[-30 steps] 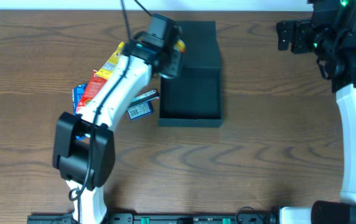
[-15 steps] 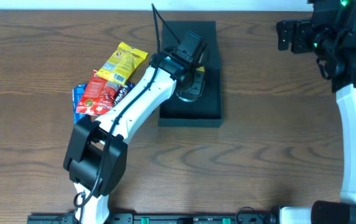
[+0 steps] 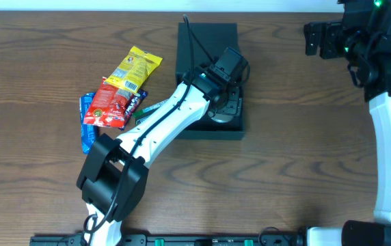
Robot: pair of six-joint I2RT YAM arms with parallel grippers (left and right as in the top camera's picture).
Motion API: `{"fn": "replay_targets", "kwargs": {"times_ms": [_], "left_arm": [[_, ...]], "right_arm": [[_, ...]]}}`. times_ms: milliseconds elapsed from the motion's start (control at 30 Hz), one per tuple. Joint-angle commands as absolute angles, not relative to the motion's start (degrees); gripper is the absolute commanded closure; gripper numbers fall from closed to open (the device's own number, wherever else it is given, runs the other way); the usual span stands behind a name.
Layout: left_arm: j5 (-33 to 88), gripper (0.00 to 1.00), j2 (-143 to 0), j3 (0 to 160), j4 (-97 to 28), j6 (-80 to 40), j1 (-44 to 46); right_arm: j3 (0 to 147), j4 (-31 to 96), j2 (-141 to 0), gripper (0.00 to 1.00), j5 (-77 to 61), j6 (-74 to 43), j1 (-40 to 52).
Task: Pack container
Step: 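Carry the Pringles can into the black box with the left gripper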
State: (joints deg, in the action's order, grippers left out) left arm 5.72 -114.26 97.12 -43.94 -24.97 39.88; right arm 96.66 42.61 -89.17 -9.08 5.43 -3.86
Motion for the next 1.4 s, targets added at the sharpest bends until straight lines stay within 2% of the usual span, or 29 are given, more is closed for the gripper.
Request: {"fn": "replay_targets", "kwargs": {"times_ms": [0,100,200,267,333,367,400,467,700,1067,1367], "left_arm": [[4.45,0.1,-114.32,98.56,-42.89,-26.44,39.79],[4.45,0.04,-114.34,98.56,-41.71,-26.41,39.79],[4.47,0.04,-114.32,98.56,-41.34,-26.37,39.79],[4.4,0.06,-114.32,98.56,-41.36,-25.61,39.72],[2.7,0.14,-114.32,98.56,-41.78,-24.16,39.62],[1.15,0.25,-114.32,98.56,-42.24,-23.51,39.48],[-0.47,0.46,-114.32,98.56,-42.89,-22.55,39.31],[-5.54,0.94,-114.32,98.56,-45.28,-21.19,38.57],[-8.34,0.94,-114.39,96.64,-51.37,-16.25,37.52],[-7.29,0.94,-115.13,88.29,-45.15,-16.25,37.47],[10.11,0.94,-118.54,87.79,-40.93,-13.69,37.41]], "right_arm": [[96.51,42.68,-88.51,0.01,-9.26,5.45,-4.12],[96.51,42.68,-88.51,0.01,-9.26,5.45,-4.12],[96.51,42.68,-88.51,0.01,-9.26,5.45,-4.12],[96.51,42.65,-88.51,0.01,-9.26,5.45,-4.12],[96.51,42.65,-88.51,0.01,-9.26,5.45,-4.12],[96.51,42.65,-88.51,0.01,-9.26,5.45,-4.12],[96.51,42.65,-88.51,0.01,-9.26,5.45,-4.12],[96.51,42.65,-88.51,0.01,-9.26,5.45,-4.12],[96.51,42.63,-88.51,0.01,-9.28,5.45,-4.12],[96.51,42.7,-88.51,0.01,-9.3,5.43,-4.1],[96.51,43.33,-88.51,0.01,-9.3,5.43,-4.1]]}}
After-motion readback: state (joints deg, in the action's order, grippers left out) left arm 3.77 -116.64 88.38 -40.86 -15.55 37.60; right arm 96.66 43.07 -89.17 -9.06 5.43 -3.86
